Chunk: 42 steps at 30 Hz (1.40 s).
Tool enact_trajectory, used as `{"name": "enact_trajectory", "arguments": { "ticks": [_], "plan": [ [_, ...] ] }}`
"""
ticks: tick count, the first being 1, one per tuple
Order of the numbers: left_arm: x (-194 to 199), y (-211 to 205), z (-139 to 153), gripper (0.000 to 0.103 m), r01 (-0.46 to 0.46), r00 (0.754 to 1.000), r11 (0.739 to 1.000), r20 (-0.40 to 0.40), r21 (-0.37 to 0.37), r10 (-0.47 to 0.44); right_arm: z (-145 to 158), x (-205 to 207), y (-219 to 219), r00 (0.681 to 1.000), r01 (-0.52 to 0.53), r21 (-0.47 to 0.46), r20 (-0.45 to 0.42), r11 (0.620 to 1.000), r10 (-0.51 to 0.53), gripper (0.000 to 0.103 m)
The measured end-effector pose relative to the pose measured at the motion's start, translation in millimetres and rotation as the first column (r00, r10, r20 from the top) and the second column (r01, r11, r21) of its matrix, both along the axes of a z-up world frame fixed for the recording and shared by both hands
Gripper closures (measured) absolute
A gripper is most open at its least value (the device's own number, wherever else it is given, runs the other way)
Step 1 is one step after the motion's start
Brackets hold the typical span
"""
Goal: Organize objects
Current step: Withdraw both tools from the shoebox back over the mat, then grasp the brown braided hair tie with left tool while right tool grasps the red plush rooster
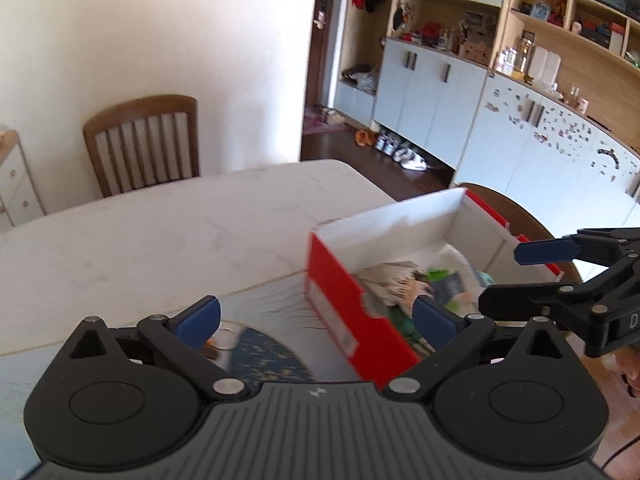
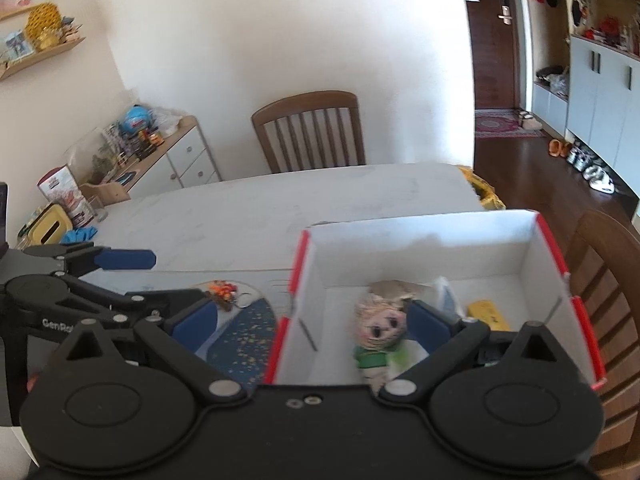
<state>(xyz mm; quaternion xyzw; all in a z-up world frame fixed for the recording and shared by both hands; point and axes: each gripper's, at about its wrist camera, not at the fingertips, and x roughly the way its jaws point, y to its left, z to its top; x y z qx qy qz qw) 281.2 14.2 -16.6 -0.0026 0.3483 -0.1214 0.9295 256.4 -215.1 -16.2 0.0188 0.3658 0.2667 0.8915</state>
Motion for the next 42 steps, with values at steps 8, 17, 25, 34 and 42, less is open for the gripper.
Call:
{"name": "enact_trajectory", "arguments": {
  "ticks": [8,17,25,34,42],
  "plan": [
    [1.4,53.7,-18.8,0.0,-0.006,1.0,1.0,-0.024,0.023,0.007,-3.3,3.8,52.4,1.0,-0.022,-0.018,0.0,1.0,0.022,0.002],
    [10.1,104.8,-60.0,0.0,-0.024,0.996,1.0,-0.081,0.001,0.024,-18.3,23.6,109.1,0.996,-0.079,-0.063,-0.035,0.995,0.077,0.003],
    [28.2,127.0,-95.0,0.0,-0.056,0.994,0.998,-0.091,0.008,0.057,-39.9,46.3,156.8,0.987,-0.142,-0.12,-0.087,0.983,0.132,0.008],
    [50.8,125.4,-128.7,0.0,-0.071,0.993,0.995,-0.094,0.065,0.077,-71.6,80.4,190.3,0.979,-0.163,-0.177,-0.153,0.971,0.136,0.012],
    [66.9,123.9,-150.6,0.001,-0.056,0.993,0.996,-0.1,0.066,0.063,-100.4,109.9,213.5,0.962,-0.142,-0.163,-0.256,0.976,0.098,0.017]
  ]
}}
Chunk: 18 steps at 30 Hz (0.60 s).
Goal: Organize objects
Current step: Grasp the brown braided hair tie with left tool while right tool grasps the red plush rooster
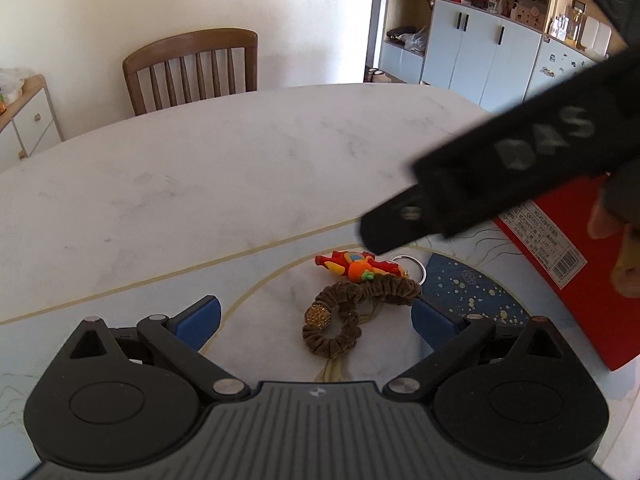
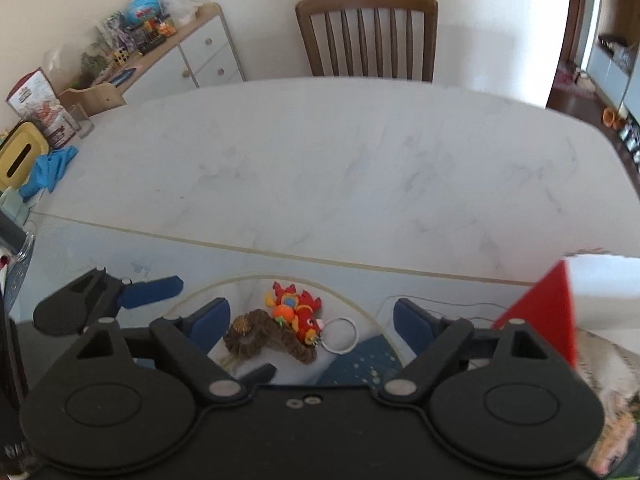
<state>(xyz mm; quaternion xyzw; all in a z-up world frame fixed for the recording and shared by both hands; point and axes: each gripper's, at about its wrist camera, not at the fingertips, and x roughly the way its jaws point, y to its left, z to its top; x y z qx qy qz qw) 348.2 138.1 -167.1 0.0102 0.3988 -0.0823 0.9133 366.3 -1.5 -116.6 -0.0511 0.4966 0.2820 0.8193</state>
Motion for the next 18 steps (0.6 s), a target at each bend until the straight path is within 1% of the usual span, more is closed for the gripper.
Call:
{"name": "enact_trajectory", "arguments": {
  "ticks": [2,8,11,14,16,17,18],
  "plan": [
    [2.3,-1.0,-4.0,0.001,0.006,1.0,1.0,-0.003,0.001,-0.006,-6.9,5.9,5.3,1.0,0.016,0.003,-0.026,1.0,-0.016,0.02],
    [8.9,-2.1,-13.2,0.009,0.005,0.999,1.0,-0.032,-0.015,-0.006,-21.4,14.0,16.0,0.997,0.032,-0.014,-0.067,0.999,-0.033,0.027],
    [8.1,-4.3,-14.3,0.011,0.007,1.0,1.0,-0.024,-0.011,-0.007,-26.6,16.1,20.1,0.995,0.04,-0.031,-0.086,0.999,-0.042,0.029],
    [6.8,-6.1,-14.1,0.019,0.014,1.0,1.0,-0.01,-0.007,-0.014,-30.1,17.7,22.5,0.994,0.044,-0.043,-0.1,0.998,-0.048,0.033],
    [5.7,-8.6,-13.7,0.029,0.017,1.0,1.0,0.0,0.006,-0.017,-32.3,17.8,24.5,0.993,0.046,-0.056,-0.107,0.997,-0.052,0.038],
    [5.3,-9.9,-13.3,0.032,0.019,1.0,1.0,0.004,0.011,-0.019,-33.3,17.9,25.0,0.992,0.047,-0.057,-0.111,0.997,-0.053,0.039],
    [4.8,-11.4,-12.9,0.036,0.022,1.0,1.0,0.006,0.016,-0.023,-34.2,18.2,26.0,0.992,0.048,-0.06,-0.115,0.997,-0.055,0.041]
  ]
}}
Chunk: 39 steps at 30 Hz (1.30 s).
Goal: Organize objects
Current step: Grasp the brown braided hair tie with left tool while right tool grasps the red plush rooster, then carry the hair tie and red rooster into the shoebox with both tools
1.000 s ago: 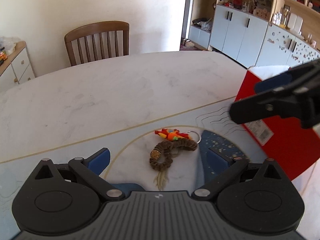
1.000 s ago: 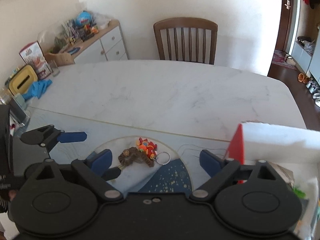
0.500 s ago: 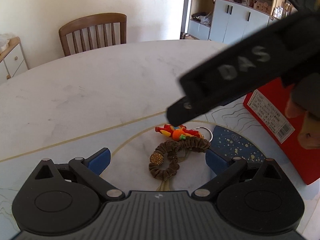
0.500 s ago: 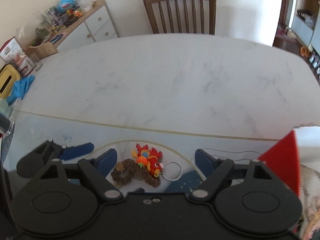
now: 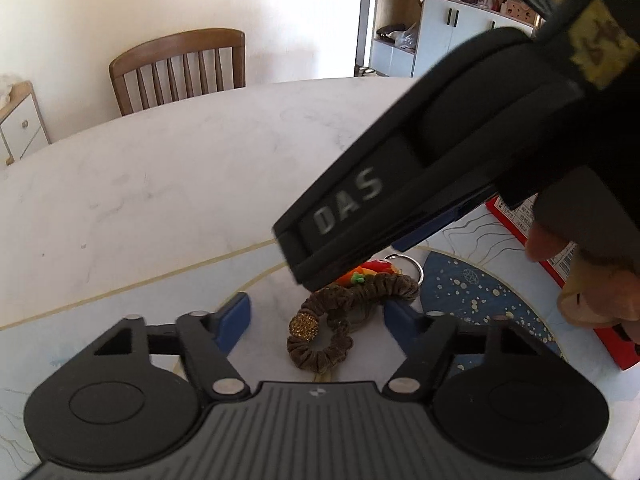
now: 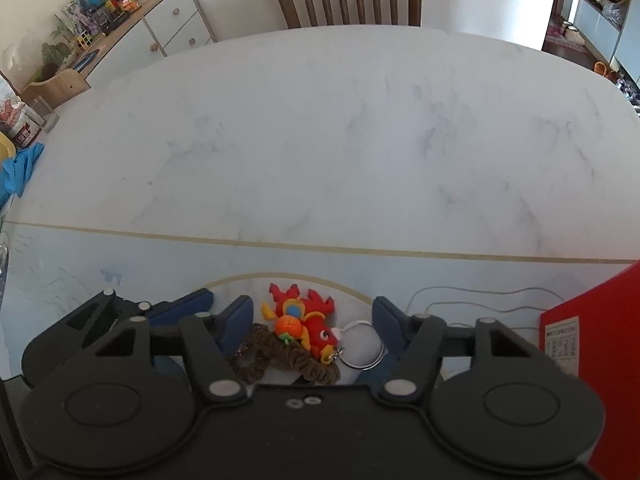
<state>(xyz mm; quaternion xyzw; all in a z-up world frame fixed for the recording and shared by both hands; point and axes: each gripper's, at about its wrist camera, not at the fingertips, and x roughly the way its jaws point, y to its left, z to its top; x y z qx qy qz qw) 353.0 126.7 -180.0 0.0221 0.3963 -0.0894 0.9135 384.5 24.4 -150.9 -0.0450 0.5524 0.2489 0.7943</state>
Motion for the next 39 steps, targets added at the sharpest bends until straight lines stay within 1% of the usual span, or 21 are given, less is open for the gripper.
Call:
{"name": "enact_trajectory", "arguments": {
  "ticks": [1,3,4,5,7,8,9,16,21,26,32,33,35,36,37,39],
  "plan": [
    [-0.6,-1.7,0.3,0.041,0.003,1.0,1.0,0.003,0.007,-0.003,-0.9,0.0,0.5,1.0,0.003,-0.004,-0.004,1.0,-0.003,0.044],
    [-1.8,-4.5,0.2,0.046,0.001,1.0,1.0,0.009,0.031,-0.001,-2.0,-0.2,0.8,1.0,0.008,-0.003,-0.01,1.0,-0.008,0.048],
    [-2.8,-4.8,0.2,0.051,0.003,1.0,0.999,0.013,0.034,-0.004,-2.0,0.4,1.3,1.0,0.009,-0.002,-0.012,1.0,-0.009,0.05],
    [-3.8,-4.9,0.3,0.053,0.005,1.0,1.0,0.016,0.031,-0.005,-1.9,1.1,1.8,1.0,0.01,0.0,-0.016,1.0,-0.01,0.051],
    [-5.7,-6.2,0.6,0.063,0.012,1.0,0.999,0.02,0.034,-0.013,-2.7,1.1,2.9,1.0,0.011,0.004,-0.025,1.0,-0.011,0.057],
    [-6.4,-6.9,0.7,0.064,0.016,1.0,0.999,0.021,0.035,-0.017,-3.5,1.8,3.4,1.0,0.013,0.002,-0.026,1.0,-0.013,0.057],
    [-7.1,-7.8,0.9,0.069,0.02,1.0,0.999,0.021,0.037,-0.021,-3.7,2.0,2.6,1.0,0.015,0.001,-0.025,1.0,-0.014,0.057],
    [-11.8,-10.7,2.3,0.081,0.02,1.0,0.999,0.013,0.042,-0.021,-4.6,1.4,0.7,0.999,0.039,0.024,-0.025,0.999,-0.038,0.062],
    [-16.5,-8.1,5.2,0.083,0.009,1.0,1.0,0.003,0.025,-0.01,-2.0,0.6,-4.2,0.998,0.06,0.038,-0.027,0.997,-0.059,0.063],
    [-26.3,-6.9,12.1,0.083,0.017,1.0,1.0,0.009,0.016,-0.018,2.8,-0.3,-10.7,0.997,0.078,0.057,-0.027,0.995,-0.077,0.063],
    [-30.8,-1.2,21.6,0.083,0.023,1.0,0.999,0.002,-0.023,-0.023,17.4,-6.1,-24.2,0.995,0.103,0.095,-0.015,0.99,-0.102,0.063],
    [-40.4,-4.1,24.6,0.083,0.026,1.0,0.999,0.002,-0.027,-0.026,20.1,-7.3,-25.9,0.995,0.104,0.102,-0.013,0.989,-0.103,0.063],
    [-41.9,2.3,28.8,0.083,0.025,1.0,0.999,-0.005,-0.043,-0.025,27.6,-11.6,-30.3,0.995,0.101,0.115,-0.005,0.988,-0.101,0.063],
    [-42.3,-1.6,26.8,0.083,0.017,1.0,0.999,-0.011,-0.05,-0.017,31.4,-14.0,-32.3,0.995,0.1,0.121,0.001,0.988,-0.101,0.063],
    [-46.0,1.8,34.3,0.083,0.006,1.0,0.999,-0.014,-0.052,-0.007,35.0,-15.9,-34.4,0.995,0.099,0.128,0.005,0.987,-0.1,0.063],
    [-46.9,-0.1,37.7,0.083,-0.013,1.0,0.999,-0.022,-0.053,0.012,42.6,-20.7,-39.1,0.995,0.099,0.14,0.017,0.985,-0.103,0.063]
  ]
}}
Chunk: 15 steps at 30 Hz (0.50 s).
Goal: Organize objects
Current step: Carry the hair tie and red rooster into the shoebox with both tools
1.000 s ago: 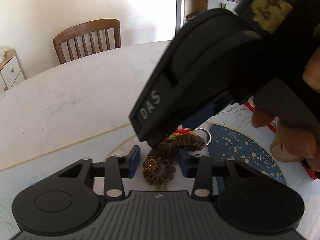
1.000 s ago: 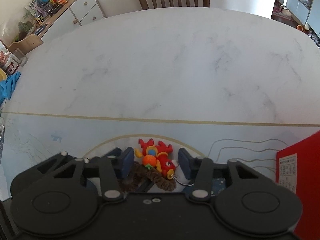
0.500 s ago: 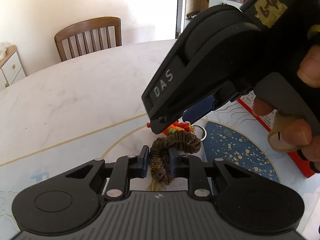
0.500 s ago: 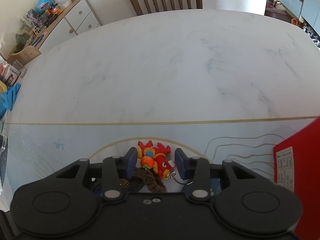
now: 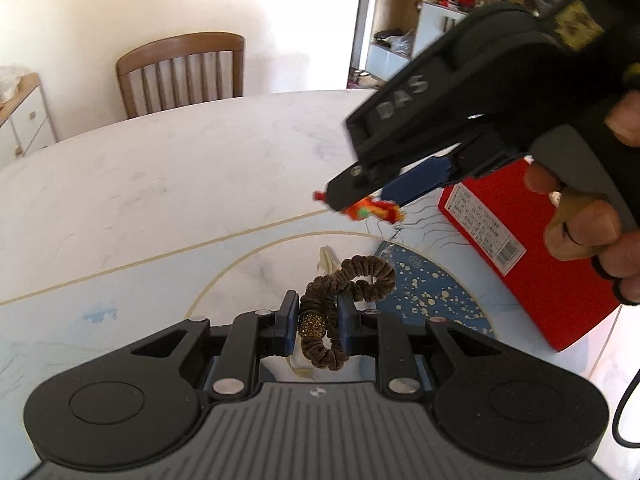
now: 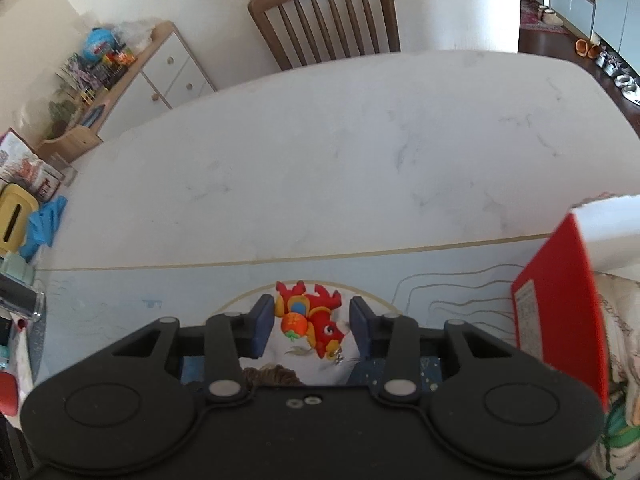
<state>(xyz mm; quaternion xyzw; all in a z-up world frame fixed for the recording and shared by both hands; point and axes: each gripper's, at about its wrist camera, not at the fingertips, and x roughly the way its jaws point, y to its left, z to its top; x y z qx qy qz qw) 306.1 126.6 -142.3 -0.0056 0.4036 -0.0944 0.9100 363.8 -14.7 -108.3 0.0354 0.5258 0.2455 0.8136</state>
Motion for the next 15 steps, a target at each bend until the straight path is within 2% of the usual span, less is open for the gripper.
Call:
{"name": "enact_trajectory", "arguments": {
  "ticks": [6,15],
  "plan": [
    [-9.2,-3.3,28.8,0.083,-0.031,0.999,0.999,-0.019,-0.013,0.031,25.8,-13.7,-18.2,0.999,0.013,0.042,0.031,0.999,-0.015,0.063],
    [-25.4,-20.6,70.4,0.083,-0.008,1.0,1.0,-0.028,-0.021,0.008,65.1,-38.9,-56.4,0.996,-0.003,0.072,0.09,0.997,-0.003,0.063]
  ]
}}
